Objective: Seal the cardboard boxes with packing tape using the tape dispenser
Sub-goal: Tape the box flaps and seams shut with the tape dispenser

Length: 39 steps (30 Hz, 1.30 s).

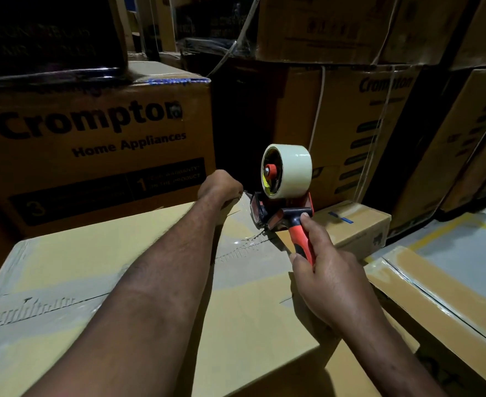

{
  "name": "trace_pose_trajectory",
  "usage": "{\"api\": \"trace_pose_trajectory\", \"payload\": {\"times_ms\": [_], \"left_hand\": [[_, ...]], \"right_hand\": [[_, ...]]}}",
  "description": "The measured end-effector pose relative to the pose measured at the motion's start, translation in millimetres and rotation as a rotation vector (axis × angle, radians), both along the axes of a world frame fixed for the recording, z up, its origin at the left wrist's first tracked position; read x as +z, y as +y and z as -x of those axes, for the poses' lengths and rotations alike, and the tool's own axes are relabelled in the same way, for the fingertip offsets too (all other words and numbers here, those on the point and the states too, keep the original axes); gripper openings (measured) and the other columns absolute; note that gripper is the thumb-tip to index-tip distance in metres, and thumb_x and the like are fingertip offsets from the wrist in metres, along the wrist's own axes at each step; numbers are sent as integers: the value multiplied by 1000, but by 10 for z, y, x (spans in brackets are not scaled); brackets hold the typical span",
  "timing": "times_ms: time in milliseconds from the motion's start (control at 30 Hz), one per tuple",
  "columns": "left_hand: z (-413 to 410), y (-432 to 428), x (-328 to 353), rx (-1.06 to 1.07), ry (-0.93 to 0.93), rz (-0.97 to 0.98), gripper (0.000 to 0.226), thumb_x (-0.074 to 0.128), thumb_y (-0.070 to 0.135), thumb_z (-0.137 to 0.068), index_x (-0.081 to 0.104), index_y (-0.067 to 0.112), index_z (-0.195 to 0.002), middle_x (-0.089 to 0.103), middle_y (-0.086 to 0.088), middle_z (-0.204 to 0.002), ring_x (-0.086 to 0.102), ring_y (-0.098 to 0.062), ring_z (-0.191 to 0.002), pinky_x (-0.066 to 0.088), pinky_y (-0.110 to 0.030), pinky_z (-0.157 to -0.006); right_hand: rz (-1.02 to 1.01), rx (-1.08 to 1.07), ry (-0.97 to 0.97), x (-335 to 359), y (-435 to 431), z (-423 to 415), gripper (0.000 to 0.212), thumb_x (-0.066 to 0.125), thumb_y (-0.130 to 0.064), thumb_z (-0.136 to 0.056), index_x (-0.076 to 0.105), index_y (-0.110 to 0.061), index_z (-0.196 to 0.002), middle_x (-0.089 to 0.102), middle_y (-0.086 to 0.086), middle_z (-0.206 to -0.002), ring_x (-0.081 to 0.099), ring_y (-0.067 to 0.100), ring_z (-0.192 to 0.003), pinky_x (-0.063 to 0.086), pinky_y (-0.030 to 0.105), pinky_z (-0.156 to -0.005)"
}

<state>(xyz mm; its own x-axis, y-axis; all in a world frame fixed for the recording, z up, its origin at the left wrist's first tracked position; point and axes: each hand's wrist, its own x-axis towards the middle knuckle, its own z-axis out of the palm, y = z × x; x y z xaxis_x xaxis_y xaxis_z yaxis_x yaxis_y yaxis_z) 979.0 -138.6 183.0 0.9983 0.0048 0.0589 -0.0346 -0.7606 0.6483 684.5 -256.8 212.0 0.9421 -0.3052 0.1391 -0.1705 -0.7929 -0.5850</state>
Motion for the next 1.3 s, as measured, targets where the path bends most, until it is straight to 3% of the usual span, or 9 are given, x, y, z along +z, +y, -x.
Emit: {"api": "trace_pose_trajectory", "payload": {"times_ms": [267,367,500,633,833,967,1067,1167,1300], "left_hand": [[13,17,110,-46,112,52,67,69,25,-94,35,22,-152,32,-16,-147,52,-36,-120,51,-39,-87],[68,31,91,-240,-38,2,43,52,-6,-94,70,23,-119,59,3,-124,57,-16,-107,51,-28,-75],[201,83,128,-331,-14,158,45,42,-16,-87,76,13,-86,73,5,-97,64,-11,-94,52,-30,-77],[196,127,160,-390,35,183,32,46,9,-98,74,15,-82,71,2,-88,62,-12,-81,46,-32,-73],[14,-70,3,-321,192,-339,56,39,62,-98,60,22,-131,57,-7,-138,55,-27,-113,45,-49,-97],[136,-139,153,-213,362,-489,85,59,86,-68,58,31,-132,47,-7,-148,34,-40,-143,-7,-76,-110],[54,-190,41,-304,360,-352,53,70,73,-65,67,28,-91,63,-3,-125,58,-29,-113,36,-54,-110],[-288,-214,-234,-263,262,-281,74,59,86,-39,71,32,-88,69,0,-109,64,-27,-100,48,-56,-99],[125,-137,9,-256,111,-323,42,48,56,-98,67,21,-111,64,-5,-109,61,-24,-96,53,-45,-91]], "right_hand": [[5,-15,26,19,-24,-26,69,47,-35,-104,2,-44,-156,58,6,-137,54,12,-86,58,33,-81],[41,-12,29,9,-9,-54,69,46,-34,-104,1,-44,-155,62,7,-132,56,13,-81,58,32,-76],[117,-8,10,-18,13,-69,69,46,-34,-104,2,-40,-155,64,6,-127,52,13,-78,55,30,-73],[118,-8,4,-13,33,-50,68,47,-32,-103,3,-39,-155,64,6,-127,50,13,-78,54,29,-72],[114,-16,28,11,69,-38,69,46,-29,-103,1,-41,-154,62,8,-131,65,17,-87,60,33,-74],[73,0,71,66,10,-94,68,48,-27,-102,5,-44,-152,58,11,-136,66,21,-91,61,36,-73],[52,-4,100,103,-79,-137,67,48,-26,-101,9,-45,-151,54,12,-137,63,21,-89,58,32,-66],[43,11,101,128,-140,-129,67,50,-24,-99,13,-45,-151,54,11,-134,57,13,-79,47,24,-55],[52,16,116,148,-207,143,70,53,-27,-100,11,-48,-151,51,9,-139,53,8,-76,40,19,-52]]}}
